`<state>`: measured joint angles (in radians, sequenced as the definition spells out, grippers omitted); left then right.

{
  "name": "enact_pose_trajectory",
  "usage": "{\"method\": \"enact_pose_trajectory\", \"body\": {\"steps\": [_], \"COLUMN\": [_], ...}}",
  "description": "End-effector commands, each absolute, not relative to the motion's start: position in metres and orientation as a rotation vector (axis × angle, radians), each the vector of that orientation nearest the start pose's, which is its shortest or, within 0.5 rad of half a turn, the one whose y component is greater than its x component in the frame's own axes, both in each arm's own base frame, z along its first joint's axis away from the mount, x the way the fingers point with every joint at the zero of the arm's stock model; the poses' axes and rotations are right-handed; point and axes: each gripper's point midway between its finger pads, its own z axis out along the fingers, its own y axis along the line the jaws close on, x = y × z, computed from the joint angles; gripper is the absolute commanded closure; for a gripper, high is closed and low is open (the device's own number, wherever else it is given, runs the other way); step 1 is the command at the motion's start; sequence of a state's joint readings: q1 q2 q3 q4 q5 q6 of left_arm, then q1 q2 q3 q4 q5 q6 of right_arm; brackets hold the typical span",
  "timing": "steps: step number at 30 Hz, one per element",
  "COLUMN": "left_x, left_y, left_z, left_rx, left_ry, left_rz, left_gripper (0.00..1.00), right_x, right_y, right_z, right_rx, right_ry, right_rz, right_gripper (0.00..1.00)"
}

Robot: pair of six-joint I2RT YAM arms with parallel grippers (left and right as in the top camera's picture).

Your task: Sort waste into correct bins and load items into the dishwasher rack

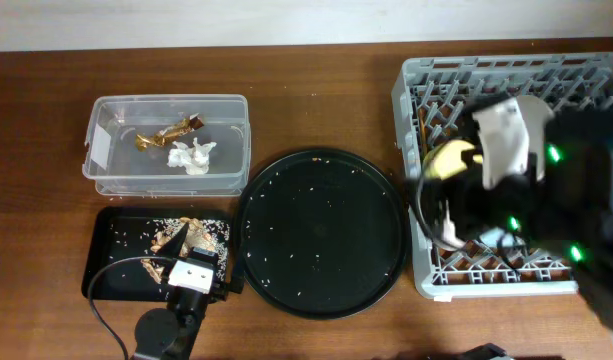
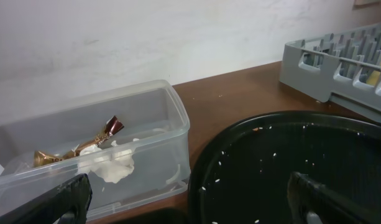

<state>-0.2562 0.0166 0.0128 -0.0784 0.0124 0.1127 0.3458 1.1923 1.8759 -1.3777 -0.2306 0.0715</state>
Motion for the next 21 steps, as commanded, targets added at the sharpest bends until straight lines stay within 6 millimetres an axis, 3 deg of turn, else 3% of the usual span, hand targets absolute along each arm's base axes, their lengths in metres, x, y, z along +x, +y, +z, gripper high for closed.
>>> {"method": "enact_pose_trajectory", "body": {"steps": [1,3,5,9,10,12,13,14,16,19,21], "left_x": [0.237,0.237,0.237,0.237,0.237,0.237,0.237,0.237,0.237,0.237,0.237], "left_y": [-0.066,-0.066,-0.066,-0.066,-0.066,-0.066,-0.066,-0.066,-0.066,-0.066,-0.066], "left_z": [0.155,0.155,0.155,0.155,0.155,0.155,0.155,0.155,0.155,0.155,0.155], "left_rx": [0.332,0.332,0.332,0.332,0.332,0.332,0.332,0.332,0.332,0.332,0.332], "left_ry": [1.623,1.623,1.623,1.623,1.623,1.623,1.623,1.623,1.623,1.623,1.623], "left_rz": [-0.118,-0.118,-0.118,-0.118,-0.118,-0.118,-0.118,-0.118,-0.118,-0.118,-0.118], "left_gripper": [0.0,0.01,0.01,0.0,0.01,0.01,0.0,0.01,0.0,0.0,0.01], "right_x": [0.201,0.168,0.158,0.169,0.174,0.185,0.19,0.2,0.209,0.216,0.218], "right_y": [0.121,0.09,0.072,0.062,0.063,0.062,0.062,0.062,0.063,0.06,0.057], "right_z": [0.405,0.393,0.401,0.437,0.44,0.427,0.418,0.381,0.332,0.267,0.237], "right_rx": [-0.472,-0.433,-0.389,-0.374,-0.373,-0.34,-0.327,-0.307,-0.303,-0.282,-0.268], "right_ry": [2.258,2.325,2.272,1.974,1.891,1.795,1.771,1.76,1.77,1.766,1.759], "right_rz": [0.49,0.364,0.287,0.211,0.202,0.194,0.19,0.179,0.174,0.159,0.149], "right_gripper": [0.02,0.02,0.02,0.02,0.02,0.02,0.02,0.02,0.02,0.02,0.02]}}
